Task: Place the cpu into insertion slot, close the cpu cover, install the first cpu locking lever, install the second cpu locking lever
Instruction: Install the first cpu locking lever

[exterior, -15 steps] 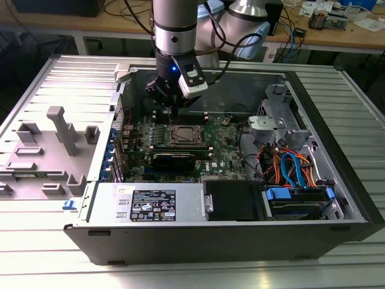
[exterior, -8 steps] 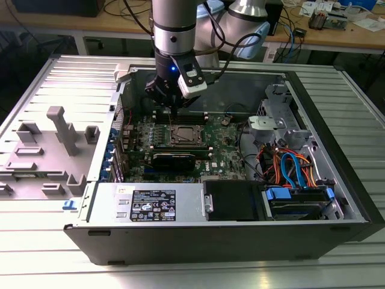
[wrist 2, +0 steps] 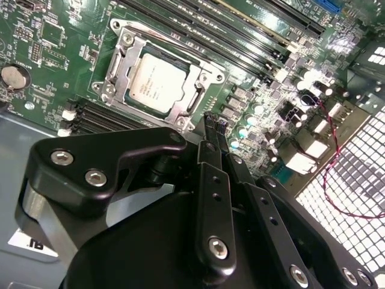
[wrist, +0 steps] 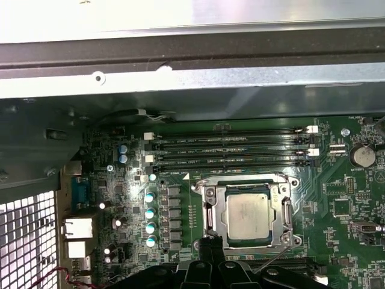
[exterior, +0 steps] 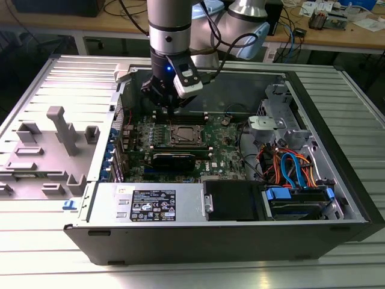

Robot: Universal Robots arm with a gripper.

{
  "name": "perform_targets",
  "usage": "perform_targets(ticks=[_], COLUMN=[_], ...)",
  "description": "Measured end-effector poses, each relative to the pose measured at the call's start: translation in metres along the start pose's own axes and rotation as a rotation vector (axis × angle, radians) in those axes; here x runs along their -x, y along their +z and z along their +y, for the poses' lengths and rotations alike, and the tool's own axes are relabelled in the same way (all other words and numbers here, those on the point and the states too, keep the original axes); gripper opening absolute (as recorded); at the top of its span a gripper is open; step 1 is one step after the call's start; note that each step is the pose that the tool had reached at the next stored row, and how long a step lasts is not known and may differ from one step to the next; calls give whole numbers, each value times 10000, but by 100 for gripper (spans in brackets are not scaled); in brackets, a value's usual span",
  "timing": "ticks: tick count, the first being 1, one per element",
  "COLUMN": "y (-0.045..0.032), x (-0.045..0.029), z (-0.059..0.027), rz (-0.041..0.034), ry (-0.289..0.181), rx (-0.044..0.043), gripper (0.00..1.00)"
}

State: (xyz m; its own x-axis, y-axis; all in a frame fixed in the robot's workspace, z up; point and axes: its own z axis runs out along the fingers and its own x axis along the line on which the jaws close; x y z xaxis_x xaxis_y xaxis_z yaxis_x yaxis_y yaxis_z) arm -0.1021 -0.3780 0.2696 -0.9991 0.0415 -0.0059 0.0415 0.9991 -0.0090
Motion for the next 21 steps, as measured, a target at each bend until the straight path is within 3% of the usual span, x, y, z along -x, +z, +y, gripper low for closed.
perform_targets(ticks=[5,9,16,21], y=[0,1,2,6], x=[-7,-22,-167,-190], z=[-1,-1,5,82], rz=[-1,-4,-5,-6], ry=[-44,-399,-497,-640], rx=[1,4,4,4], gripper=[11,11,11,11])
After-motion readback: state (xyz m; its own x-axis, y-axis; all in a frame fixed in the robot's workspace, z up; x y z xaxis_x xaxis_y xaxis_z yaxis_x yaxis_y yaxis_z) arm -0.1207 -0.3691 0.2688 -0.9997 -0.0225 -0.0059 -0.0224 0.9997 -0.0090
